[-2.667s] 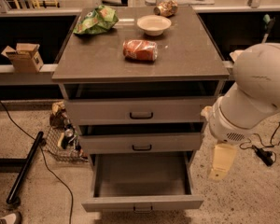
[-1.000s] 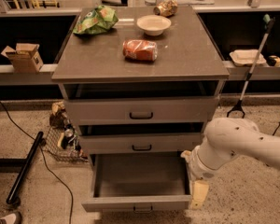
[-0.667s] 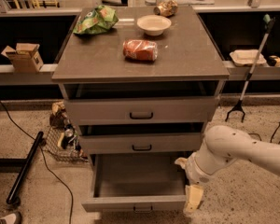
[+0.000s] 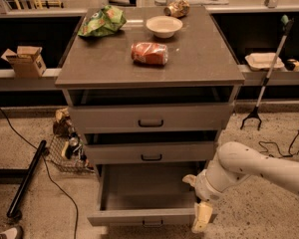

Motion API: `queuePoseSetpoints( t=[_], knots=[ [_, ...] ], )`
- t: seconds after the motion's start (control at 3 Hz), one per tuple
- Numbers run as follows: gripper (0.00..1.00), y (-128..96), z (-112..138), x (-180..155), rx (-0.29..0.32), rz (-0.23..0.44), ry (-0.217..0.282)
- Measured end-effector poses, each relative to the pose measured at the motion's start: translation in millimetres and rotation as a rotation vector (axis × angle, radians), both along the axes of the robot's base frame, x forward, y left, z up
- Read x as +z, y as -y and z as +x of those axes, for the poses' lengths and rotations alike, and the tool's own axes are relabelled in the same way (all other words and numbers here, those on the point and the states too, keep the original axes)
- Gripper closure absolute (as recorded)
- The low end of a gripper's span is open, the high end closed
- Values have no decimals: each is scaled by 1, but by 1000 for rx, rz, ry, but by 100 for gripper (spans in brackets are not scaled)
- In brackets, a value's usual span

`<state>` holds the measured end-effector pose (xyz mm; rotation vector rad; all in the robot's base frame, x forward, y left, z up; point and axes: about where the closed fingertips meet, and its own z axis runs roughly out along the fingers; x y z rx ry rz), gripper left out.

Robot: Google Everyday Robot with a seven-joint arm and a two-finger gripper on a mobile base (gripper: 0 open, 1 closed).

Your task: Close bottom drawer

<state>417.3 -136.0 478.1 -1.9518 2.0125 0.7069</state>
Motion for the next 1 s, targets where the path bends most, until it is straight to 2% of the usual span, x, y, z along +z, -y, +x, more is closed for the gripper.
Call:
queuePoseSetpoints(
  t=[0.33, 0.67, 1.0],
  knots=[
    [0, 6, 0, -40, -10, 21, -14],
    [18, 18, 2, -112, -33, 68, -20],
    [41, 21, 0, -169, -44, 133, -20]
  ],
)
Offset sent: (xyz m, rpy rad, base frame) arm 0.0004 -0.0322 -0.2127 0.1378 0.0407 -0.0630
